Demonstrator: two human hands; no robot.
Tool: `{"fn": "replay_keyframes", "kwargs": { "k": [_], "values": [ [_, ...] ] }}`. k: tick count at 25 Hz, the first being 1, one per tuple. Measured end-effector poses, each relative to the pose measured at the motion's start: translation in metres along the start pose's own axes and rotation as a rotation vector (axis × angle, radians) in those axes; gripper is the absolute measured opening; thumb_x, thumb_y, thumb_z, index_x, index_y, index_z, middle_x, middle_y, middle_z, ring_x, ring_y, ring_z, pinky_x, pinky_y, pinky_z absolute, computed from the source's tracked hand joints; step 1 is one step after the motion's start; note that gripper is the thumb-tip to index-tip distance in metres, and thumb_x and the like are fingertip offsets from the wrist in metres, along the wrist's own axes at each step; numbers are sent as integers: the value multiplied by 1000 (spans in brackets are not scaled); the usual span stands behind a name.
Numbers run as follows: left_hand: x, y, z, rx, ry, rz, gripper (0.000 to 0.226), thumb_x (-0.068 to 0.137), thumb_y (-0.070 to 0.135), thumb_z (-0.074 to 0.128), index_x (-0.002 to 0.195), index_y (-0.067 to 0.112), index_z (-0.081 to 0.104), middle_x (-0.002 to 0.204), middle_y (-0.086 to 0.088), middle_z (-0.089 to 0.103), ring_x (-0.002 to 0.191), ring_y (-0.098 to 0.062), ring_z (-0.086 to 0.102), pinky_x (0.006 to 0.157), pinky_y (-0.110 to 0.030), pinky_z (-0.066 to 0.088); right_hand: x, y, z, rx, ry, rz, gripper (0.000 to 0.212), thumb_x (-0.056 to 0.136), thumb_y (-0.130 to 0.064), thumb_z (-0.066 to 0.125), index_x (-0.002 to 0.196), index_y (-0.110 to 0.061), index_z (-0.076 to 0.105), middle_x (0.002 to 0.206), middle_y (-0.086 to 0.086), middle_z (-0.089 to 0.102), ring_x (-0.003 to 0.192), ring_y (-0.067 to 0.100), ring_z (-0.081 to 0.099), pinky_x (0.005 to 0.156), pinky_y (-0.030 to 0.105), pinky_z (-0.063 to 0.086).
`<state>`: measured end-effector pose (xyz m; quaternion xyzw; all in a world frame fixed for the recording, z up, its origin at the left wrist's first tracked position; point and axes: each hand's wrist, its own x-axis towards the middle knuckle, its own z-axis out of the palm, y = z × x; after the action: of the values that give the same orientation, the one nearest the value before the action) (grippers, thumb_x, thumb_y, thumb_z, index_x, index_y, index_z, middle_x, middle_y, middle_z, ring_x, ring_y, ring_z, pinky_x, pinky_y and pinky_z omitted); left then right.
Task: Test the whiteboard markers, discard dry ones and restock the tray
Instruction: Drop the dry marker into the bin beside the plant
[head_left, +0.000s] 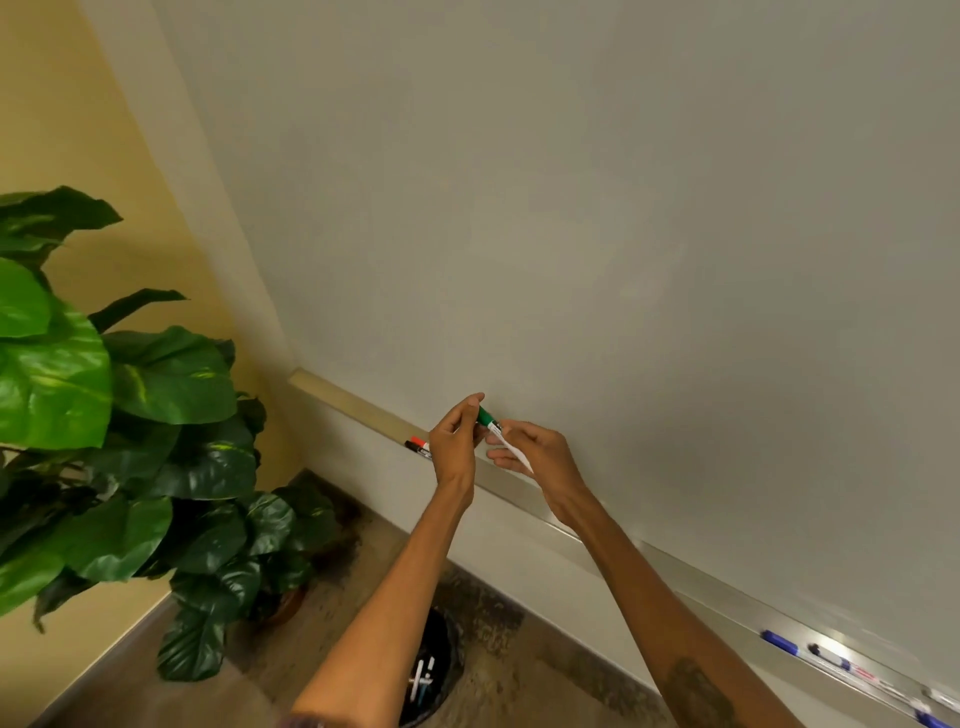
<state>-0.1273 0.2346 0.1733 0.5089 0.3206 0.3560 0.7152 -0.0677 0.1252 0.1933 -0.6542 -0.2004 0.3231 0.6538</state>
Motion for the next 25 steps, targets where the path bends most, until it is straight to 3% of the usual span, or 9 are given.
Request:
{"fn": "replay_keyframes", "kwargs": {
  "k": [6,11,16,18,21,25],
  "values": [
    [9,-41,-76,163,38,-133,23,99,22,58,116,18,74,107,-5,72,93,-22,67,87,-33,59,14,60,45,-175,-168,210,24,99,-17,55,114,-7,70,98,10,76,87,24,75,84,33,60],
    [8,-73,-140,156,98,-302,21,99,20,59,114,16,73,104,-10,74,93,-25,67,90,-40,58,15,106,84,-212,-265,338,17,96,-8,58,107,-5,71,98,17,75,88,28,74,74,27,60],
    [4,-108,-197,193,246,-395,21,98,23,61,111,14,74,107,-2,72,99,-22,67,95,-39,55,18,171,118,-222,-283,470,15,93,-3,62,107,0,66,95,21,73,77,26,72,74,32,61],
    [1,-122,-220,215,282,-456,25,99,23,59,114,8,71,104,-4,71,100,-24,67,90,-37,57,17,203,127,-260,-269,543,8,92,-1,62,100,-2,65,84,17,70,66,22,68,65,31,60],
    [-8,-138,-250,235,298,-547,21,99,21,58,111,8,69,106,-5,71,98,-22,67,74,-25,55,13,256,133,-354,-256,665,1,88,2,66,89,3,67,73,19,66,56,25,64,63,40,58],
    [-17,-154,-277,279,309,-655,26,101,19,55,120,7,67,116,-6,71,92,-16,65,69,-21,51,3,301,133,-492,-273,751,15,83,7,65,69,3,67,64,22,61,52,29,58,62,40,52]
  ]
}}
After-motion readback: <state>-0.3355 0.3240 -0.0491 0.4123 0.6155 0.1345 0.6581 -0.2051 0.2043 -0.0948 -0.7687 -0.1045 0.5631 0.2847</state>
